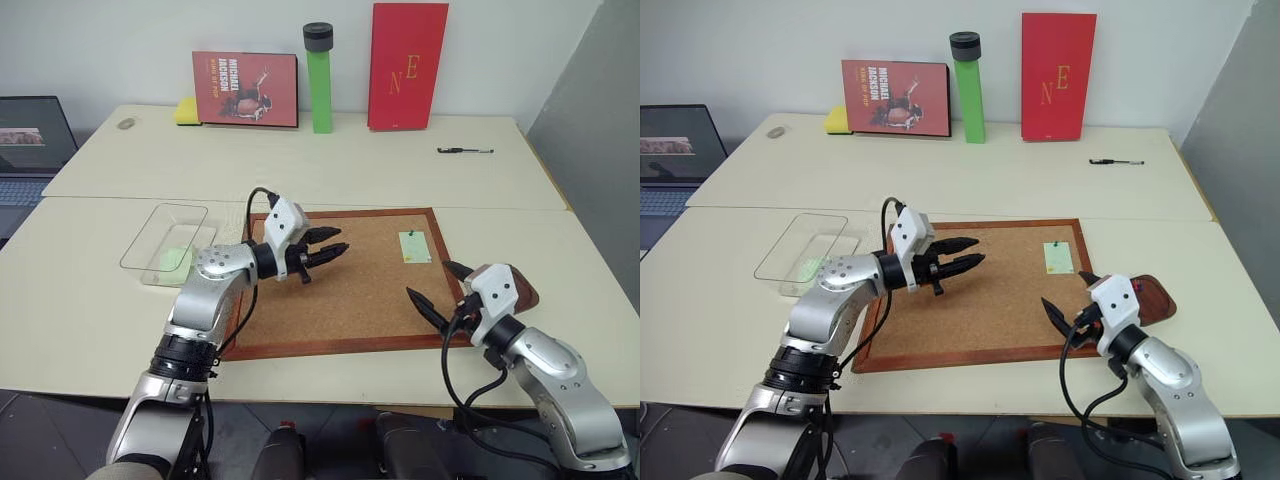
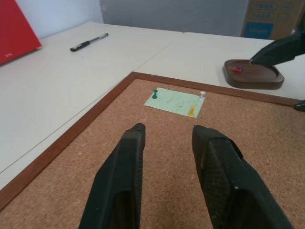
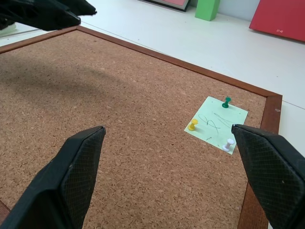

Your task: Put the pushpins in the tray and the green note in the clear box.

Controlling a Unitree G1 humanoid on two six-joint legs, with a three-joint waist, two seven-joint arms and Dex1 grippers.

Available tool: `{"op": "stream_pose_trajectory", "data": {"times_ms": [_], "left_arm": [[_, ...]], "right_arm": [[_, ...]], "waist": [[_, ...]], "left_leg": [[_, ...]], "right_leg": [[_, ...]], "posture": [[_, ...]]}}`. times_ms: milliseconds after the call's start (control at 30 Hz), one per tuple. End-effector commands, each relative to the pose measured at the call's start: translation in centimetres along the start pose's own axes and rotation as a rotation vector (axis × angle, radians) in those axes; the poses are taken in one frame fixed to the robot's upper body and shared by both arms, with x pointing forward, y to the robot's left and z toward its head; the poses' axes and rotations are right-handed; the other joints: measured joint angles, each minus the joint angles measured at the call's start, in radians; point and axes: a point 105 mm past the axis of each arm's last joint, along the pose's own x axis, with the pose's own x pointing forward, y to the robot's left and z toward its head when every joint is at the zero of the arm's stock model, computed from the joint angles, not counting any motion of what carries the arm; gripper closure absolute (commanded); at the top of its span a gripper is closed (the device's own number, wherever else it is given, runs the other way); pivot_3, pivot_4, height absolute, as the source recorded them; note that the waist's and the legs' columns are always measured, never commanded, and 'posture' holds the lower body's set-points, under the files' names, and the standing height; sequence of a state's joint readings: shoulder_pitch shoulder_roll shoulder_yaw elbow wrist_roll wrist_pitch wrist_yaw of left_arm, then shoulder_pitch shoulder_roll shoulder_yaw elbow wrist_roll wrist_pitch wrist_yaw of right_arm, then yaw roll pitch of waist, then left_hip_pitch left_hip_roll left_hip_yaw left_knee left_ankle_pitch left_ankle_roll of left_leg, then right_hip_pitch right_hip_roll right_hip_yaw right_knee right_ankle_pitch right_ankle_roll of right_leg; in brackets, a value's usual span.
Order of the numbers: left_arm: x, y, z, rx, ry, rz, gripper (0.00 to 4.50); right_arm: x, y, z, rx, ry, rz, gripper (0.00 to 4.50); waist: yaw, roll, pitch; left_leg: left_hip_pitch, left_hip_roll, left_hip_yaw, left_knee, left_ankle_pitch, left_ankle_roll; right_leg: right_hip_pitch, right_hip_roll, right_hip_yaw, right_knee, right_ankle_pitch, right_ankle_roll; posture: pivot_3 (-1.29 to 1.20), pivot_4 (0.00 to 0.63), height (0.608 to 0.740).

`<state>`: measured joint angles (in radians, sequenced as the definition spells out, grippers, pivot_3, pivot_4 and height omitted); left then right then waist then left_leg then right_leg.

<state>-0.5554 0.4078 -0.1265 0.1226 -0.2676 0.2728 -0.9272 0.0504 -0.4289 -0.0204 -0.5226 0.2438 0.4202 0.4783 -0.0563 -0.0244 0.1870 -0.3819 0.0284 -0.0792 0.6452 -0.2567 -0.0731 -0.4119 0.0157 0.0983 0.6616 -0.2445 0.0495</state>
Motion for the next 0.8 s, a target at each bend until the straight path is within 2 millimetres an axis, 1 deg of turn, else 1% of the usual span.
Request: {"op": "stream_pose_trajectory", "data": {"times_ms": [33, 100, 133, 200, 267, 367, 467, 567, 700, 800], "left_arm": [[1.0, -0.8, -0.2, 0.067, 0.002, -0.046, 3.72], [1.3, -0.8, -1.0, 0.059, 0.016, -0.036, 4.03], [1.4, -0.8, -1.4, 0.061, 0.025, -0.034, 4.31], [1.7, -0.9, -2.1, 0.055, 0.039, -0.03, 4.46], [2.1, -0.8, -2.7, 0.056, 0.056, -0.017, 4.46], [2.5, -0.8, -4.3, 0.048, 0.103, -0.009, 4.46], [2.6, -1.6, -5.3, 0.017, 0.123, -0.046, 4.46], [2.5, -1.7, -5.9, 0.004, 0.139, -0.044, 4.46], [2.3, -1.7, -6.1, 0.005, 0.148, -0.045, 4.46], [2.1, -1.8, -6.3, 0.005, 0.155, -0.047, 4.46]], "right_arm": [[0.0, -0.8, 1.7, -0.038, -0.046, -0.02, 0.0], [0.1, -1.0, 1.7, -0.039, -0.042, -0.023, 0.0], [0.3, -1.1, 1.7, -0.041, -0.038, -0.024, 0.0], [0.5, -1.4, 1.7, -0.043, -0.034, -0.025, 0.0], [0.8, -2.0, 1.6, -0.038, -0.024, -0.044, 0.0], [1.6, -3.3, 1.0, -0.035, 0.024, -0.088, 0.0], [2.5, -4.3, 1.2, 0.022, 0.028, -0.108, 0.0], [4.1, -5.4, 1.6, 0.061, 0.036, -0.121, 0.0], [6.1, -6.5, 2.1, 0.093, 0.038, -0.141, 0.0], [8.2, -7.1, 2.0, 0.117, 0.054, -0.144, 0.0]], "waist": [[0.0, 0.0, 0.0], [0.0, 0.0, 0.0], [0.0, 0.0, 0.0], [0.0, 0.0, 0.0], [0.0, 0.0, 0.0], [0.0, 0.0, 0.0], [-0.001, 0.0, 0.0], [-0.001, 0.0, 0.0], [-0.001, 0.0, 0.0], [-0.002, 0.001, 0.0]], "left_leg": [[0.0, 0.0, 0.0, 0.0, 0.0, 0.0], [0.0, 0.0, 0.0, 0.0, 0.0, 0.0], [0.0, 0.0, 0.0, 0.0, 0.0, 0.0], [0.0, 0.0, 0.0, 0.0, 0.0, 0.0], [0.0, 0.0, 0.0, 0.0, 0.0, 0.0], [0.0, 0.0, 0.0, 0.0, 0.0, 0.0], [0.0, -0.001, 0.0, 0.0, 0.0, 0.0], [0.0, -0.001, 0.0, 0.0, 0.0, 0.0], [0.0, -0.001, 0.0, 0.0, 0.0, 0.0], [0.0, -0.001, 0.0, 0.0, 0.0, 0.0]], "right_leg": [[0.0, 0.0, 0.0, 0.0, 0.0, 0.0], [0.0, 0.0, 0.0, 0.0, 0.0, 0.0], [0.0, 0.0, 0.0, 0.0, 0.0, 0.0], [0.0, 0.0, 0.0, 0.0, 0.0, 0.0], [0.0, 0.0, 0.0, 0.0, 0.0, 0.0], [0.0, 0.0, 0.0, 0.0, 0.0, 0.0], [0.0, 0.0, 0.0, 0.0, 0.0, 0.0], [0.0, 0.0, 0.0, 0.0, 0.0, 0.0], [0.0, 0.0, 0.0, 0.001, 0.0, 0.0], [0.0, 0.0, 0.0, 0.001, 0.0, 0.0]], "posture": [[0.0, 0.15, 0.74], [0.0, 0.15, 0.74], [0.0, 0.15, 0.74], [0.0, 0.15, 0.74], [0.0, 0.15, 0.74], [0.0, 0.15, 0.74], [0.0, 0.15, 0.74], [0.0, 0.15, 0.74], [0.0, 0.15, 0.74], [0.0, 0.15, 0.74]]}}
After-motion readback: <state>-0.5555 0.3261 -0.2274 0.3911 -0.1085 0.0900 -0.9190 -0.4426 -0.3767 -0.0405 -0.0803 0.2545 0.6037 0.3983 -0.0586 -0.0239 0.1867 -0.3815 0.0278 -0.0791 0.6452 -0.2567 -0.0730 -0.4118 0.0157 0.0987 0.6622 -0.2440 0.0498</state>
